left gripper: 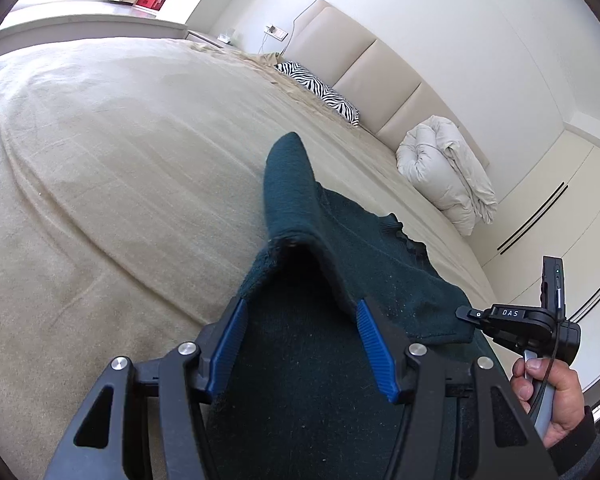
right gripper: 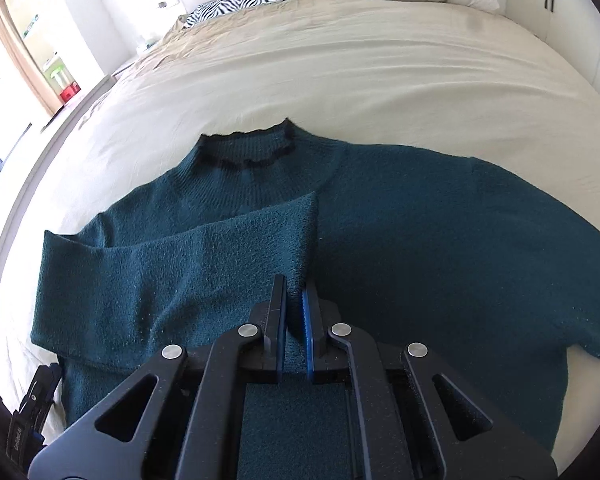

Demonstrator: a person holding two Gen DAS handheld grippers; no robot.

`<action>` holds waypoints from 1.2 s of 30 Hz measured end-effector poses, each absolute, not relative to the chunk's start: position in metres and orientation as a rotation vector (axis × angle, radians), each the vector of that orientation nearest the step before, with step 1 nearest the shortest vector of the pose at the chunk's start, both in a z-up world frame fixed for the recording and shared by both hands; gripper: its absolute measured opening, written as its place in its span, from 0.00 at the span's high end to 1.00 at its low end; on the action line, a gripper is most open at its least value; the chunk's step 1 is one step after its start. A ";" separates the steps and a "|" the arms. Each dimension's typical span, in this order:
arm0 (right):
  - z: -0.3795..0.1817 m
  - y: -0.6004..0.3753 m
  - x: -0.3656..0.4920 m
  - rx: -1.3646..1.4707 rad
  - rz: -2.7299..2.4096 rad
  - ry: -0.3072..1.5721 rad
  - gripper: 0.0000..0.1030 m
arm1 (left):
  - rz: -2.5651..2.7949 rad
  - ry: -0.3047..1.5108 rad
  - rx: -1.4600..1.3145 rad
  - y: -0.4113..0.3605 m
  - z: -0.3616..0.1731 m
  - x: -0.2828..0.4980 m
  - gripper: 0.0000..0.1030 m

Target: Fold small clothes

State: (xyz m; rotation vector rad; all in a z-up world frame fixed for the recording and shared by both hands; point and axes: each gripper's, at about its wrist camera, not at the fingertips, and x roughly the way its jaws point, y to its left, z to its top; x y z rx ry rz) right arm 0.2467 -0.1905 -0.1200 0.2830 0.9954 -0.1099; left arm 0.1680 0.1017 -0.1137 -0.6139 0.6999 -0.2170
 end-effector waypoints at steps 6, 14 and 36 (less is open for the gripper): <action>-0.125 -0.237 0.236 0.338 -0.183 1.007 0.95 | -0.215 0.704 -0.604 0.102 -0.113 0.168 0.41; -0.140 -0.264 0.222 0.378 -0.212 1.019 0.95 | -0.208 0.720 -0.604 0.100 -0.108 0.172 0.41; -0.158 -0.291 0.219 0.524 -0.122 1.007 0.94 | -0.387 1.016 -0.679 0.123 -0.137 0.360 0.96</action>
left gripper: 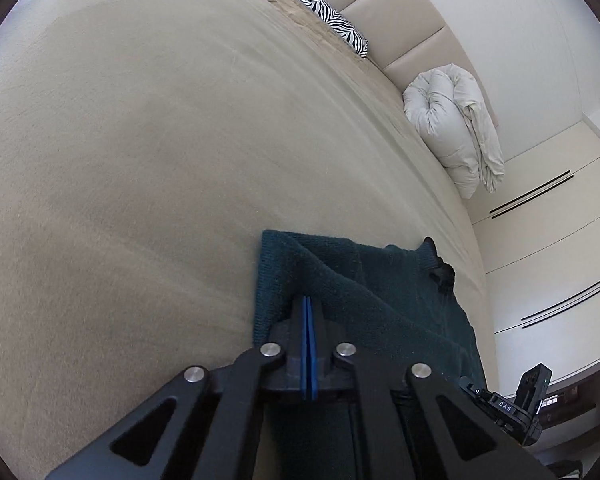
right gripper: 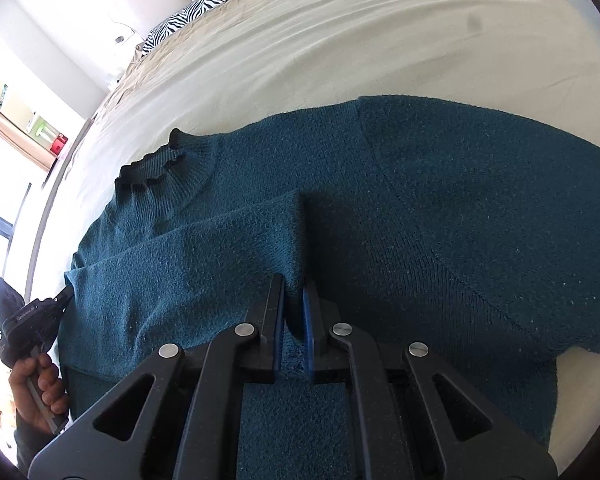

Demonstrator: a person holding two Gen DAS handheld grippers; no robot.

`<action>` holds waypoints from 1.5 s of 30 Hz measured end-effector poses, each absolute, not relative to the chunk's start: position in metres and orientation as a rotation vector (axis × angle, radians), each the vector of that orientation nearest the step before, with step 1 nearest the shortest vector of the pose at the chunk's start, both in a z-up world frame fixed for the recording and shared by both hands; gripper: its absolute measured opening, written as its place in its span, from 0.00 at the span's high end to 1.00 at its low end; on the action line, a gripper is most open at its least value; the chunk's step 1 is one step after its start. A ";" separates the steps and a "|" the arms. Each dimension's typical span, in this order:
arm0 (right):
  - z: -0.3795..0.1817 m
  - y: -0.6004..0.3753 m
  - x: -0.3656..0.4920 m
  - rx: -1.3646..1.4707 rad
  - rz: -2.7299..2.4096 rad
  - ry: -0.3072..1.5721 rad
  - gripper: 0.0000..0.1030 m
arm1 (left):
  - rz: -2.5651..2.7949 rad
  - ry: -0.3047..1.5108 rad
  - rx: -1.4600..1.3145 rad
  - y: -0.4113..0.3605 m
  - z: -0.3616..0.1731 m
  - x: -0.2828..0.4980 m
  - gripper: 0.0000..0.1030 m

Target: Fold small clothes

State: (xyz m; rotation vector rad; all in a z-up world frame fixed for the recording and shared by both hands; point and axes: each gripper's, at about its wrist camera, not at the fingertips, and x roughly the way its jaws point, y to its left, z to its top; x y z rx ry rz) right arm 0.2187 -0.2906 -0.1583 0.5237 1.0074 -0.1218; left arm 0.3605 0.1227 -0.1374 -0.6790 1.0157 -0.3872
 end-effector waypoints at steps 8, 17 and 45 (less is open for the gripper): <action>-0.158 -0.295 0.210 0.574 -0.109 0.987 0.91 | -0.396 0.994 -0.608 0.117 -0.126 0.321 0.94; -0.147 -0.320 0.163 0.681 -0.095 0.933 0.80 | -0.349 0.907 -0.324 0.094 -0.092 0.233 0.67; -0.184 -0.626 -0.098 1.444 -0.595 0.297 0.77 | -0.512 1.007 -0.383 -0.004 -0.087 0.162 0.38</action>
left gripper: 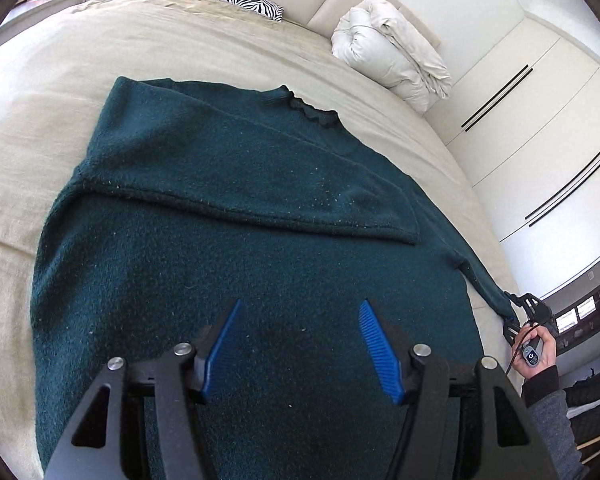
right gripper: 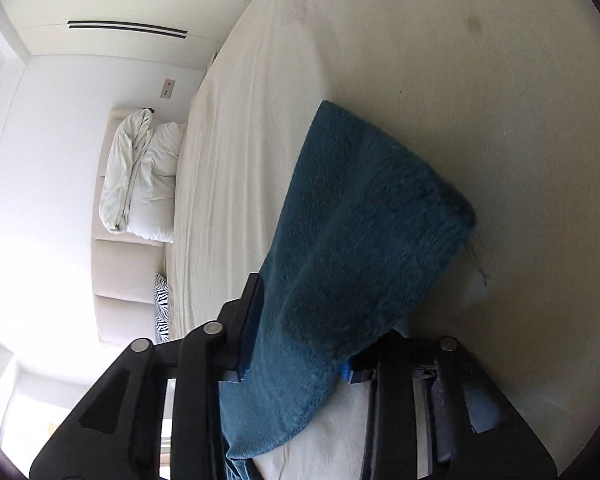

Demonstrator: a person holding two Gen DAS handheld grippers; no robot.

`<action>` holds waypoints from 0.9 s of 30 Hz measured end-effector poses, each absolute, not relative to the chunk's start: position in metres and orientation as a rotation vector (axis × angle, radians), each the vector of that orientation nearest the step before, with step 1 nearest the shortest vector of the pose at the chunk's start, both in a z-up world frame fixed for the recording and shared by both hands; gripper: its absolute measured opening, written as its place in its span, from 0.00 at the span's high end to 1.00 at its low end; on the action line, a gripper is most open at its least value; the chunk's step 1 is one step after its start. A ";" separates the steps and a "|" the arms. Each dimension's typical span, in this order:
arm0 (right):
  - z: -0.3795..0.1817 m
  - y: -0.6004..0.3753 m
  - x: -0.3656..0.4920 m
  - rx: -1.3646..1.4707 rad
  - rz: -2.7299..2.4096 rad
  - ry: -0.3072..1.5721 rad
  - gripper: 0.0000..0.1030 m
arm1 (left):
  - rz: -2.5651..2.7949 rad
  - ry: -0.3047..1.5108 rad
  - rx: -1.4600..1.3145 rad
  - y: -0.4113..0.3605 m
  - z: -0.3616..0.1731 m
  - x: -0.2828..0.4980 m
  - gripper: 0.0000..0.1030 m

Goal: Fold small clothes
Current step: 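Grasp the other sleeve with the right tool and fold it across the body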

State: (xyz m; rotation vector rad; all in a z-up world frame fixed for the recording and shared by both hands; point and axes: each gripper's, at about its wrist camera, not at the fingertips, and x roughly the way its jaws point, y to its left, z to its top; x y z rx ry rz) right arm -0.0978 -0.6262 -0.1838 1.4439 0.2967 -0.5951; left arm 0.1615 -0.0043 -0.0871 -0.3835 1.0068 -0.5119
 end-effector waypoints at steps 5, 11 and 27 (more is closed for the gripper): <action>-0.124 -0.607 -0.051 1.119 -0.572 0.458 0.89 | -0.513 1.011 -0.445 0.004 -0.089 0.172 0.37; -0.034 -0.443 0.068 0.506 -0.309 0.637 0.89 | -0.563 1.010 -0.523 -0.005 -0.085 0.186 0.35; -0.130 -0.204 0.098 0.070 -0.055 0.896 0.84 | -0.704 1.144 -0.778 -0.059 -0.110 0.232 0.19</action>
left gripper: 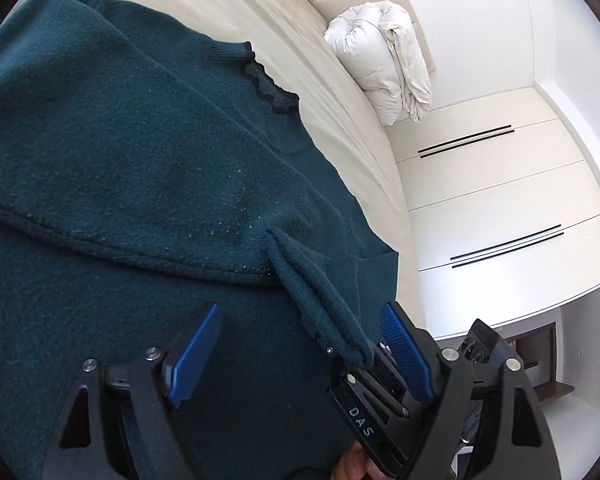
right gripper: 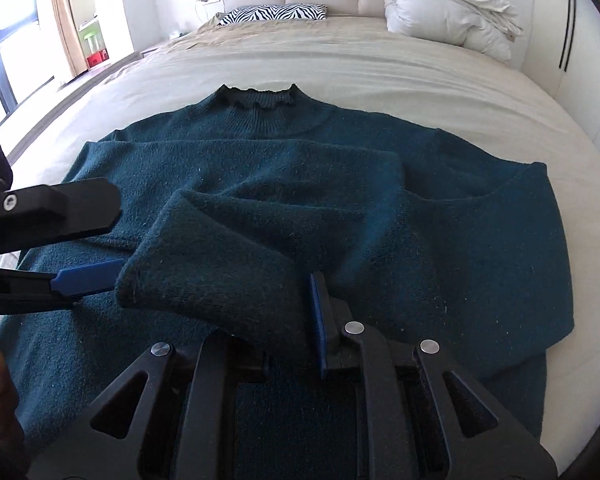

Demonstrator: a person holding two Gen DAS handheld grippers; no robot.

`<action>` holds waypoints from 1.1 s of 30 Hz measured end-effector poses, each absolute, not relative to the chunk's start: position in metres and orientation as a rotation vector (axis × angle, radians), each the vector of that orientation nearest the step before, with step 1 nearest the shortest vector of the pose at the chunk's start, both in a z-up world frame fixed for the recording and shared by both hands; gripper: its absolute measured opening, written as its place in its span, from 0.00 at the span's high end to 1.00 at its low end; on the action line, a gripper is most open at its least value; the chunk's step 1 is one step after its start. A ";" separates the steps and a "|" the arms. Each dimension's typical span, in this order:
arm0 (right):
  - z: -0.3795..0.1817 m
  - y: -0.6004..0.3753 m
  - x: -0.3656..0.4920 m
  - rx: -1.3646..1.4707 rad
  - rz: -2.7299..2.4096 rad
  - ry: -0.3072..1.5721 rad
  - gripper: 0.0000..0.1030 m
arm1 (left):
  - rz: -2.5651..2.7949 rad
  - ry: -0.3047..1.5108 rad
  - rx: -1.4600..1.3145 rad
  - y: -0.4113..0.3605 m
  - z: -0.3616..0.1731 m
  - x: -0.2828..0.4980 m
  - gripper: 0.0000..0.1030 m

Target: Fold small clothes

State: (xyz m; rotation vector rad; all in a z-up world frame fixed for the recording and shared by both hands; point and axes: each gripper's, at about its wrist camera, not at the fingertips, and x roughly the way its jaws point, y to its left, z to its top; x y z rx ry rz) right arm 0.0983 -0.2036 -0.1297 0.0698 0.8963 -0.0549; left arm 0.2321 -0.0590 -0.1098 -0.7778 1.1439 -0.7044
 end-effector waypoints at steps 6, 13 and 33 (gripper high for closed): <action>-0.125 -0.204 0.078 0.116 -0.007 0.883 0.41 | -0.728 1.246 -0.725 -0.101 -0.118 0.249 0.86; -0.118 -0.251 0.028 0.377 0.035 0.811 0.38 | -0.725 1.133 -0.524 -0.105 -0.069 0.251 0.91; -0.146 -0.330 0.004 0.827 0.043 0.762 0.38 | -0.524 1.031 -0.339 -0.016 -0.080 0.300 0.91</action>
